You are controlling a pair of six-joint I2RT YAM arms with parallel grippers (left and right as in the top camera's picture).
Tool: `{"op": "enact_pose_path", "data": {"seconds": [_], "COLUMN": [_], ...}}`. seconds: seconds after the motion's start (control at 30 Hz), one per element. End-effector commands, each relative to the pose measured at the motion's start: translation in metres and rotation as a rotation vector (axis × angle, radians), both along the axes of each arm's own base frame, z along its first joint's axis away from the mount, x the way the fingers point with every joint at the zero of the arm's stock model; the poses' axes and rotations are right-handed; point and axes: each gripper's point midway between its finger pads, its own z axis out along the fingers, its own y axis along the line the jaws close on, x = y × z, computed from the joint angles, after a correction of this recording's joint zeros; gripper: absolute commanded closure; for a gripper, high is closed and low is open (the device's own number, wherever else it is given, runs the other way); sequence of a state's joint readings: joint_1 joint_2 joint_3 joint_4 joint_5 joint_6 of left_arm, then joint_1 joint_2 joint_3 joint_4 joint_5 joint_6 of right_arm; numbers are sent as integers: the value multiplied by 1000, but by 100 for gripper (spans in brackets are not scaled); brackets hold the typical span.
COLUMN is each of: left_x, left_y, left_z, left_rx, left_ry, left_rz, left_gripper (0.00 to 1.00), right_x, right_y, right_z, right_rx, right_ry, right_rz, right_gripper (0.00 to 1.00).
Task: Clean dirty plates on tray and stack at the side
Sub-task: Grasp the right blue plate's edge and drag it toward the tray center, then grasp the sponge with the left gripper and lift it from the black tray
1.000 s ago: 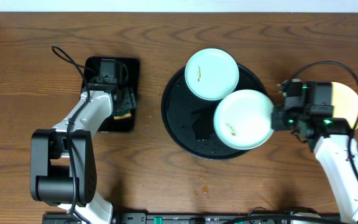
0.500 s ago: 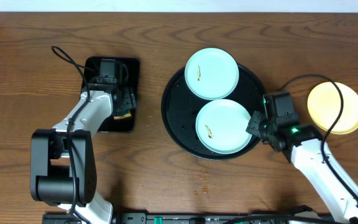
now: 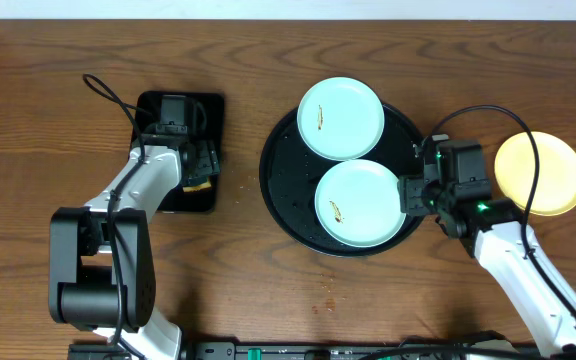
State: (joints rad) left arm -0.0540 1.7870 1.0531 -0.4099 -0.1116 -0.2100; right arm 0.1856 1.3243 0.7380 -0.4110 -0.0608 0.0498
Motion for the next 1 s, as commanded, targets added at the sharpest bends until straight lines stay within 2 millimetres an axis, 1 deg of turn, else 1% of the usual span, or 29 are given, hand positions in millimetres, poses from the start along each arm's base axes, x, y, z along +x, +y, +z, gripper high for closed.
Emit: {"op": "enact_pose_path", "data": {"seconds": [0.0, 0.07, 0.13, 0.17, 0.27, 0.33, 0.37, 0.43, 0.47, 0.5, 0.57, 0.63, 0.67, 0.77, 0.97], "left_x": [-3, -3, -3, -3, -3, -3, -3, -3, -3, -3, -3, -3, -3, -3, -3], "left_y": [4, 4, 4, 4, 4, 4, 4, 4, 4, 4, 4, 4, 4, 4, 4], "left_z": [-2, -2, -2, -2, -2, -2, -2, -2, -2, -2, -2, -2, -2, -2, -2], "left_rx": [13, 13, 13, 13, 13, 13, 13, 13, 13, 13, 13, 13, 13, 13, 9], "left_ry": [7, 7, 7, 7, 7, 7, 7, 7, 7, 7, 7, 7, 7, 7, 8], "left_rz": [10, 10, 10, 10, 10, 10, 10, 10, 10, 10, 10, 10, 10, 10, 9], "left_gripper": [16, 16, 16, 15, 16, 15, 15, 16, 16, 15, 16, 16, 16, 15, 16], "right_x": [-1, -2, -1, -1, 4, 10, 12, 13, 13, 13, 13, 13, 11, 6, 5], "right_y": [10, 10, 10, 10, 10, 10, 10, 12, 12, 12, 12, 12, 12, 11, 11], "right_z": [-17, -33, -51, -58, -73, -78, -79, -79, -79, -79, -79, -79, -79, -82, -82], "right_rx": [-14, -18, -22, -23, -29, -33, -33, -22, -17, -13, -9, 8, 16, 26, 27], "right_ry": [42, 88, 130, 143, 157, 145, 139, 136, 139, 140, 141, 150, 160, 189, 194], "right_rz": [164, 164, 164, 164, 161, 158, 158, 154, 145, 138, 129, 97, 78, 51, 48], "right_gripper": [36, 39, 46, 48, 50, 55, 59, 77, 83, 88, 91, 97, 99, 99, 99]}}
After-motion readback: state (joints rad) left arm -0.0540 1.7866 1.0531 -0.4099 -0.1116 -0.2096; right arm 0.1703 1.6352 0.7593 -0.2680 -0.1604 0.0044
